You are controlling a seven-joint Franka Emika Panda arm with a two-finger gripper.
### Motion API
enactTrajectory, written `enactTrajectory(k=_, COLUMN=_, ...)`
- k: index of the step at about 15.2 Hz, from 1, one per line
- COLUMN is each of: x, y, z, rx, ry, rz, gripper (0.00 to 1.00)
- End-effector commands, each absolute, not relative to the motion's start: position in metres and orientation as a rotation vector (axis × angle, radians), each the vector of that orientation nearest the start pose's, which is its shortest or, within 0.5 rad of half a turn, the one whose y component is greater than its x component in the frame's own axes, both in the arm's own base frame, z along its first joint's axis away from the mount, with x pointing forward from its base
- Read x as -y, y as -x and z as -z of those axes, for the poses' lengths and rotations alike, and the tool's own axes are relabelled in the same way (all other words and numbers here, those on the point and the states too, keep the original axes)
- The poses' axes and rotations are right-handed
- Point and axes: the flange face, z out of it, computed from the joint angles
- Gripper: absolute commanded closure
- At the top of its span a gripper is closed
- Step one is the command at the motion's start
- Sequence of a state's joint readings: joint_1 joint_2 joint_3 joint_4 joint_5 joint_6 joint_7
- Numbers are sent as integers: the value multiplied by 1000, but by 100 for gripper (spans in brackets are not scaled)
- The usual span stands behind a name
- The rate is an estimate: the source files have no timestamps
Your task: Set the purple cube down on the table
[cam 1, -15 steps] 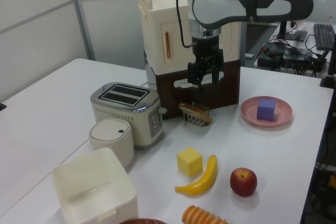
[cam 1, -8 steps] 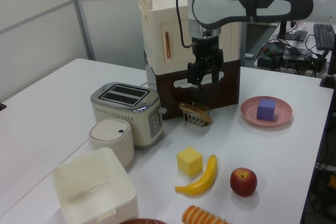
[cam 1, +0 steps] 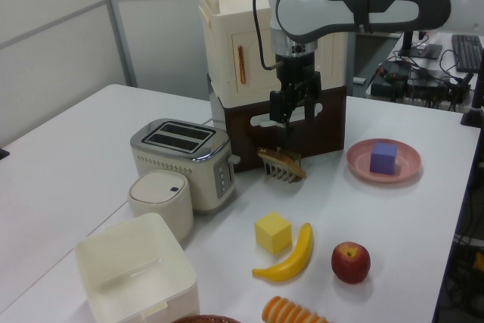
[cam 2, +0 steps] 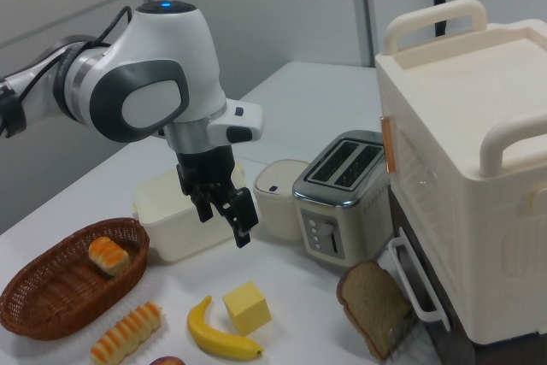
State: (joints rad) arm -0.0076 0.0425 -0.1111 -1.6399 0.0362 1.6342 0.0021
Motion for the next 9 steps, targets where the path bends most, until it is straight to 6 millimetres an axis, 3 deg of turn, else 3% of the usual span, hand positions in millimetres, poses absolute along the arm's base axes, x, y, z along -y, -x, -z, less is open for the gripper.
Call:
enactTrajectory(k=1, x=57, y=-565, z=-575, rx=-146, ry=3081, rz=-98, gripper=0)
enactTrajectory(k=9, x=54, y=-565, z=-568, rx=-137, ry=3081, rz=-122, gripper=0)
